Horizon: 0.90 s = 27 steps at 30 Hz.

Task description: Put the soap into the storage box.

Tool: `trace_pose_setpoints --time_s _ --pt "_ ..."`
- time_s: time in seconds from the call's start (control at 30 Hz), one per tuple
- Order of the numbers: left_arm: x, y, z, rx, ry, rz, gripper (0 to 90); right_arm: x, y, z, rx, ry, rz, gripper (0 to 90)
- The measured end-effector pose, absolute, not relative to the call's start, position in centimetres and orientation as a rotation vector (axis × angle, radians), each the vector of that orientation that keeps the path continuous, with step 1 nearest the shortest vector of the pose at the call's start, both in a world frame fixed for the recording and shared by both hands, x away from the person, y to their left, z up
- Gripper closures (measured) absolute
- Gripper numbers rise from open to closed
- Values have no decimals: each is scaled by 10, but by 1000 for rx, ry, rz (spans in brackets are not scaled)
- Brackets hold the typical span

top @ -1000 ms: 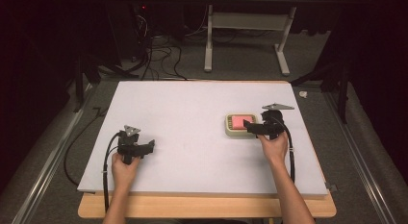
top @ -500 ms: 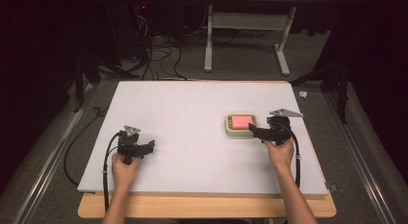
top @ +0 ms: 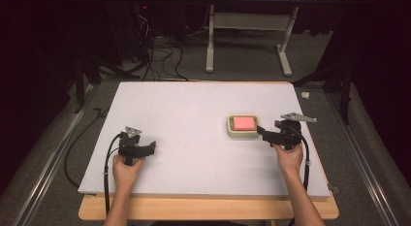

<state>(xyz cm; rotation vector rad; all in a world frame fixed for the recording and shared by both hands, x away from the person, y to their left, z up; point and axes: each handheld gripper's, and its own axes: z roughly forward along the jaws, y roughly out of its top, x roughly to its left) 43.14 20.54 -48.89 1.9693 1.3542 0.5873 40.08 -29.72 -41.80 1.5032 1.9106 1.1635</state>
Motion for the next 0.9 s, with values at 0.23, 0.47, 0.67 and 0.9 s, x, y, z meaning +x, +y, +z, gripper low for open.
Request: trace_pose_setpoints --time_s 0.23,0.47,0.67,0.9 --pt "432 206 -489 1968 1355 583 198 390 -300 -419 1457 1921 1175 188" --pt "432 206 -489 1967 1358 579 198 379 -298 -430 1427 1911 1197 196" --pt "432 206 -489 1966 1358 581 198 371 -302 -433 1425 1897 1218 204" --pt "432 206 -489 1967 1358 579 198 363 -302 -442 1422 1904 1226 214"
